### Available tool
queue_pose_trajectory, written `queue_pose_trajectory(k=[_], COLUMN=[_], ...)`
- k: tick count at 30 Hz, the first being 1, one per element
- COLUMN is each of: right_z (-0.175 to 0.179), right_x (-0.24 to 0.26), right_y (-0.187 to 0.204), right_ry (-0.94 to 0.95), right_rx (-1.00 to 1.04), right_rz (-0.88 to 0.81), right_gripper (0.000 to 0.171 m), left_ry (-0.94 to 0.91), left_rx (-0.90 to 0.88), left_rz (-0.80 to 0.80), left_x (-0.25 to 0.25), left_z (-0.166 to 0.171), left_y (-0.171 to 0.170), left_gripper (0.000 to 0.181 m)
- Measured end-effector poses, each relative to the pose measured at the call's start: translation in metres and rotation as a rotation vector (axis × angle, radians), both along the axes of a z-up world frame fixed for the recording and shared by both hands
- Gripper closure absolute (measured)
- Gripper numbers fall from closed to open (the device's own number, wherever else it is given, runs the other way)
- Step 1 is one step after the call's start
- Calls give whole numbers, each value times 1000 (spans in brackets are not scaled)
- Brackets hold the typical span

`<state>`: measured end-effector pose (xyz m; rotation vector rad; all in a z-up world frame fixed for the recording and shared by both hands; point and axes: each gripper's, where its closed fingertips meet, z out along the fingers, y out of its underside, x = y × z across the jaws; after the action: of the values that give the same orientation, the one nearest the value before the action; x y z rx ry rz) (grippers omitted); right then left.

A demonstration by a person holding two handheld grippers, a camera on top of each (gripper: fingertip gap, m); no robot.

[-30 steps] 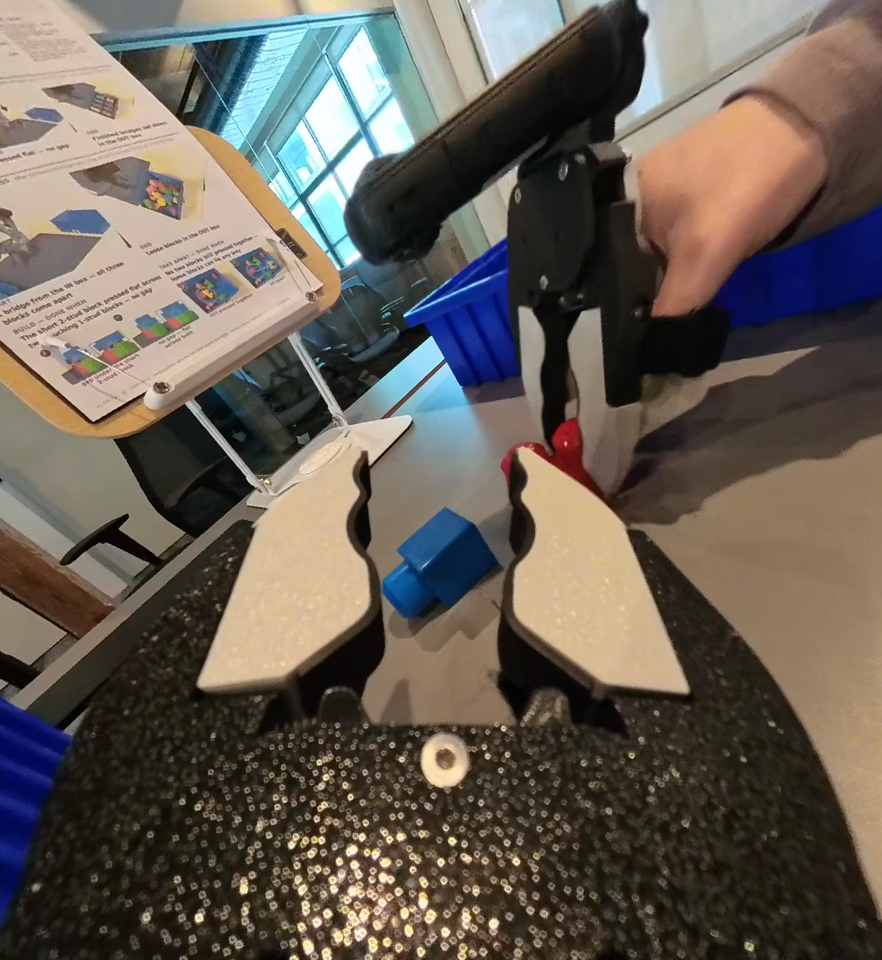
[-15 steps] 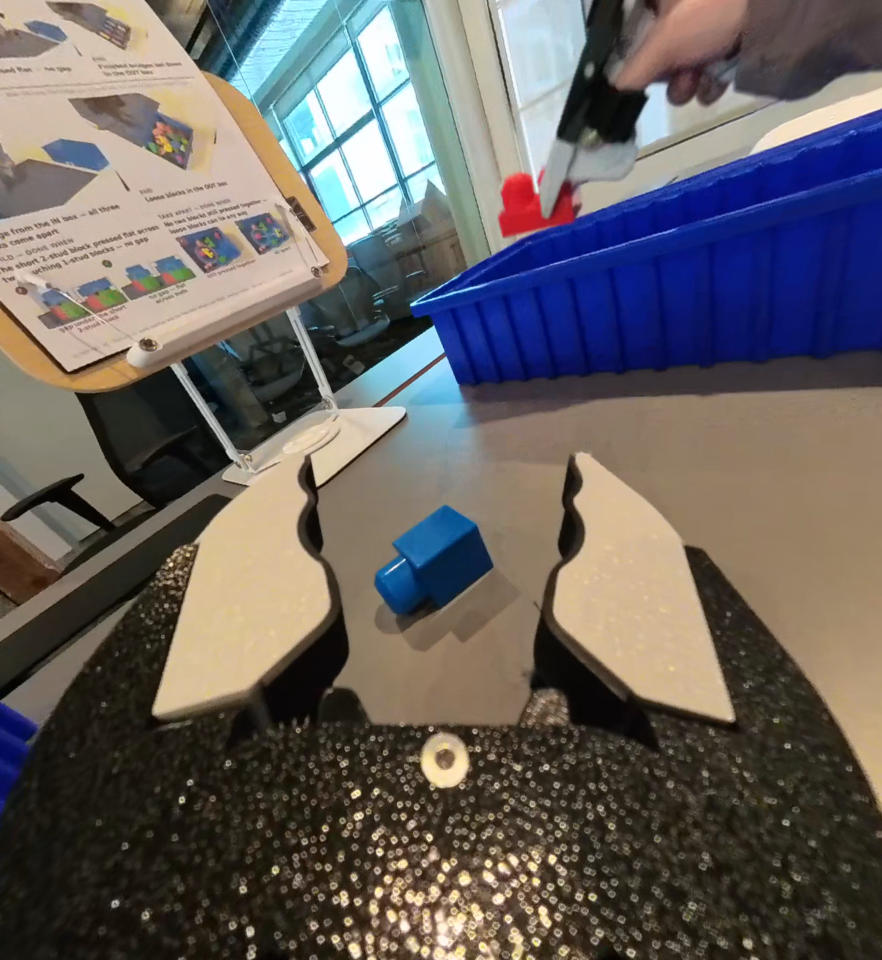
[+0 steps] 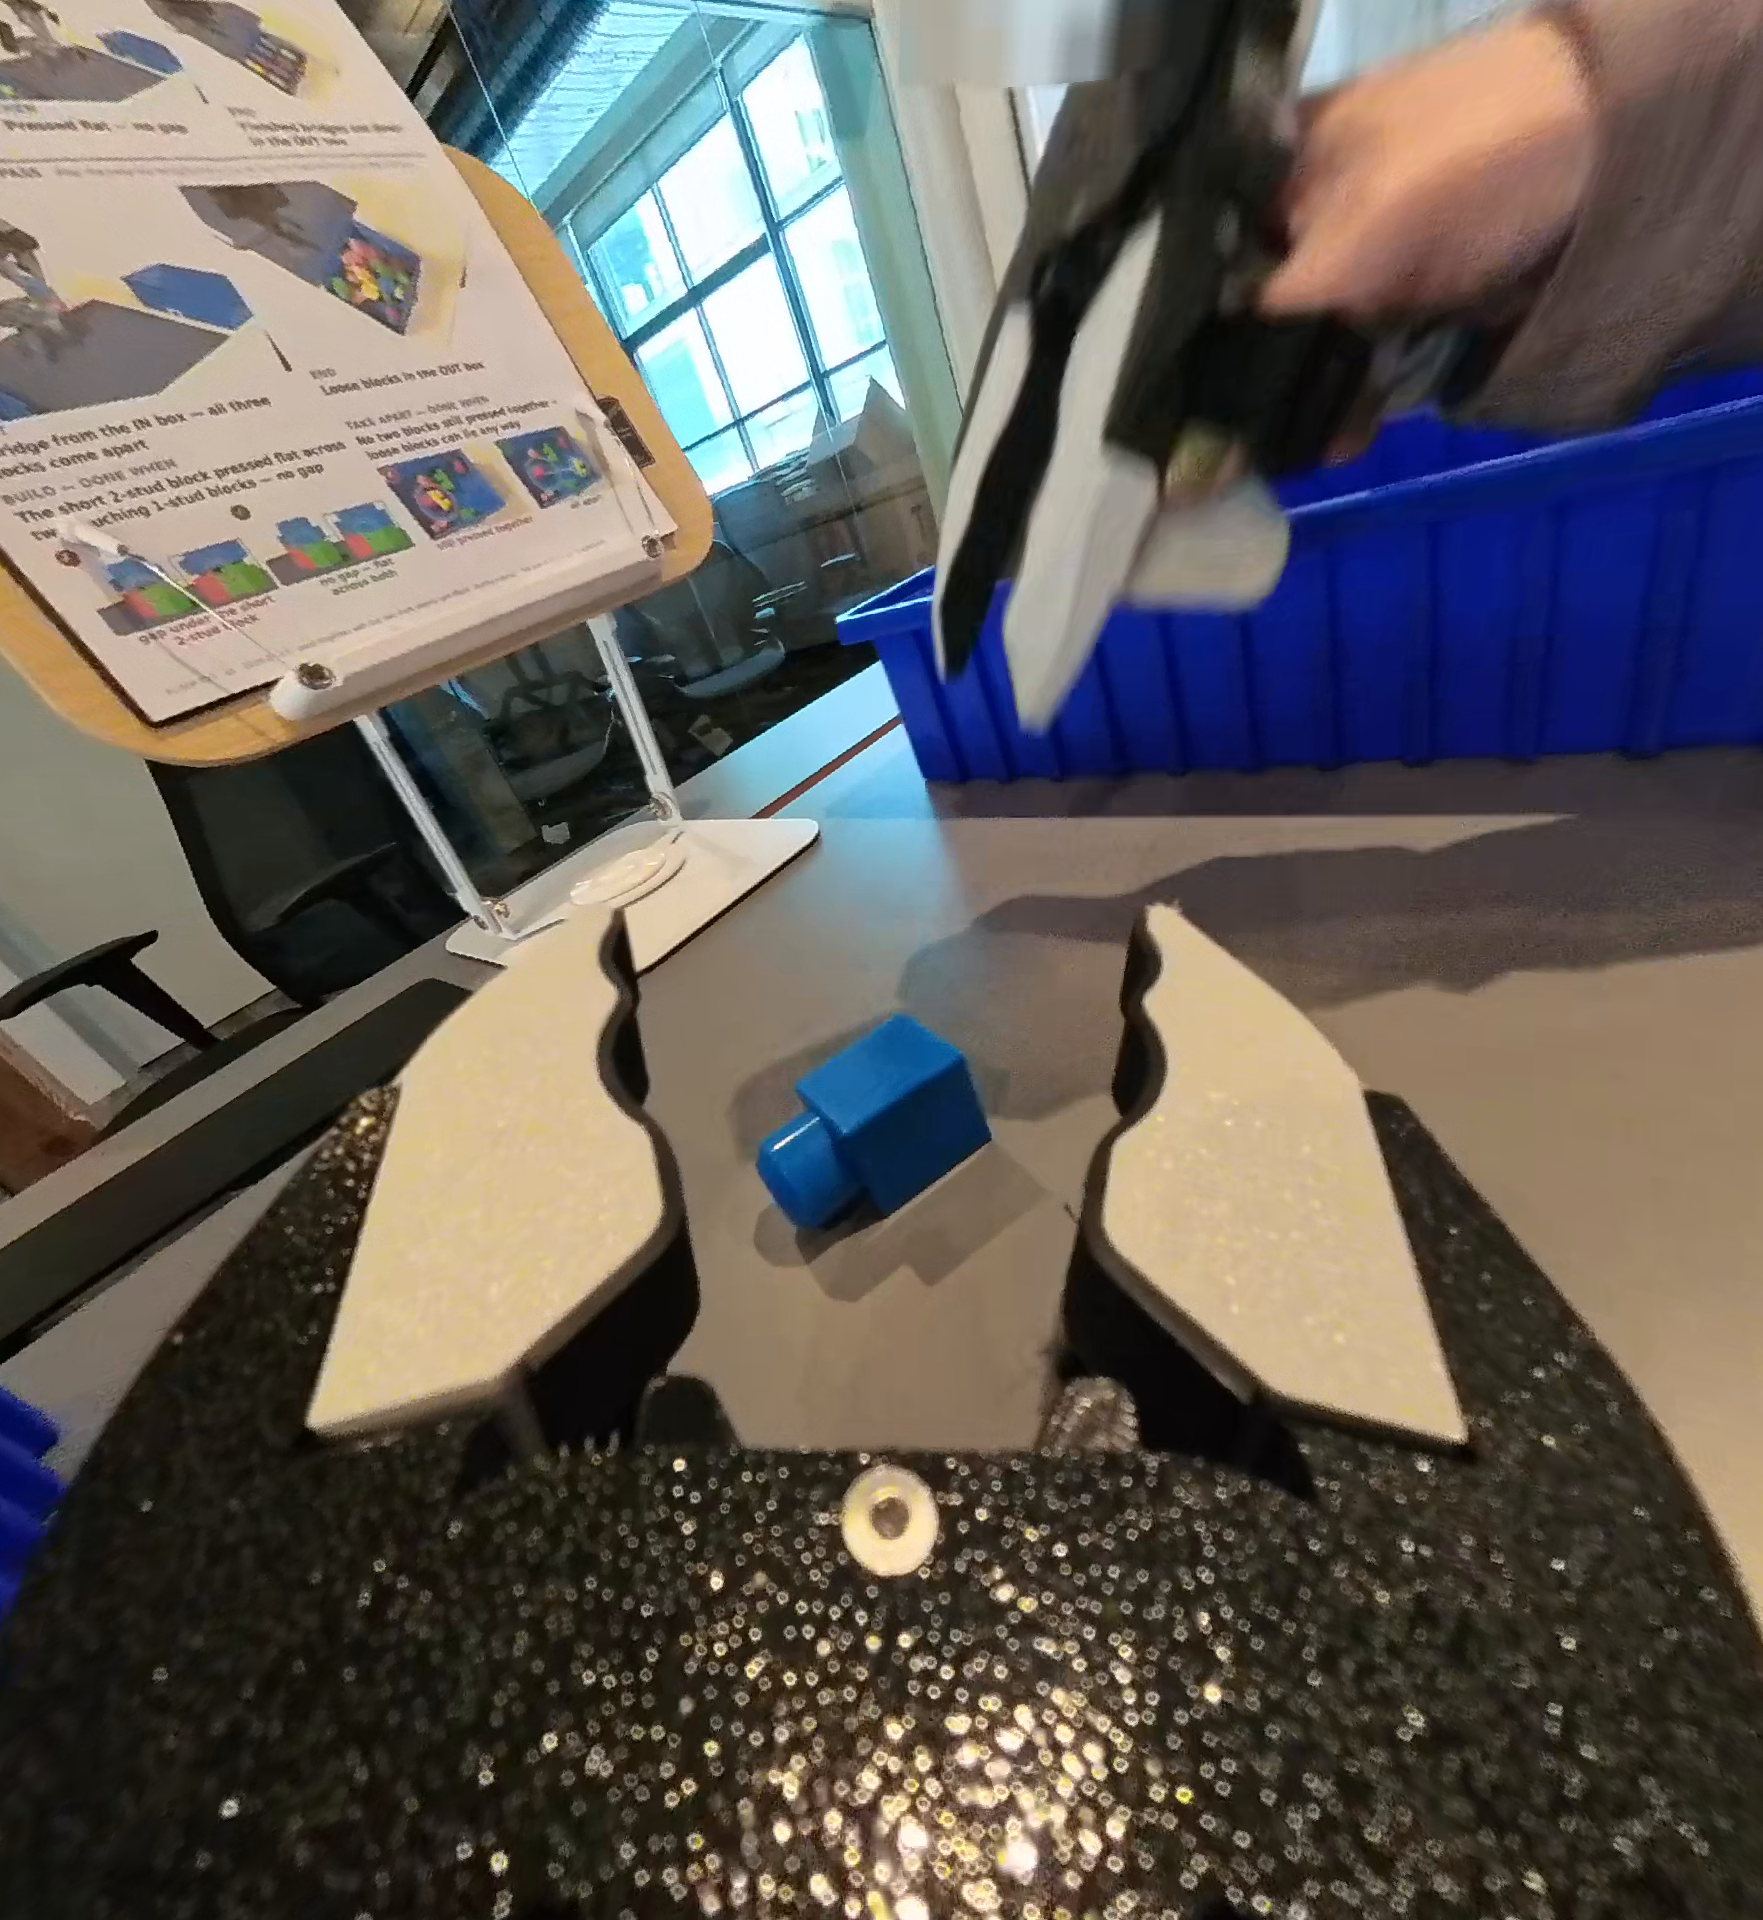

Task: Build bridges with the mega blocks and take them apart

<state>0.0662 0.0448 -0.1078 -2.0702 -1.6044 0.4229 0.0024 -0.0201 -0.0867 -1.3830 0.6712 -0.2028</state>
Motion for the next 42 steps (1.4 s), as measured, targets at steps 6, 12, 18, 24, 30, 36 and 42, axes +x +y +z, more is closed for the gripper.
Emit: queue_pose_trajectory(k=[6, 12, 18, 24, 30, 36, 42], right_z=[-49, -65, 63, 98, 54, 29, 64], right_x=[-39, -63, 1, 181, 240, 241, 149], right_y=[-18, -14, 44, 127, 154, 167, 146], right_ry=[-140, -123, 42, -66, -193, -208, 26], right_rx=[-31, -34, 318, 369, 297, 254, 280], right_rz=[143, 160, -151, -724, -858, -827, -608], right_gripper=[105, 136, 136, 136, 136, 128, 110], left_ry=[10, 23, 23, 49, 94, 128, 119], left_rx=[-2, 3, 3, 7, 25, 40, 32], left_rz=[-4, -6, 12, 4, 0, 0, 11], left_x=[0, 1, -4, 0, 4, 7, 5], left_z=[-1, -2, -1, -4, -6, -7, -7], left_y=[-1, -2, 0, 0, -3, -4, -2], left_gripper=[92, 92, 92, 92, 93, 94, 94])
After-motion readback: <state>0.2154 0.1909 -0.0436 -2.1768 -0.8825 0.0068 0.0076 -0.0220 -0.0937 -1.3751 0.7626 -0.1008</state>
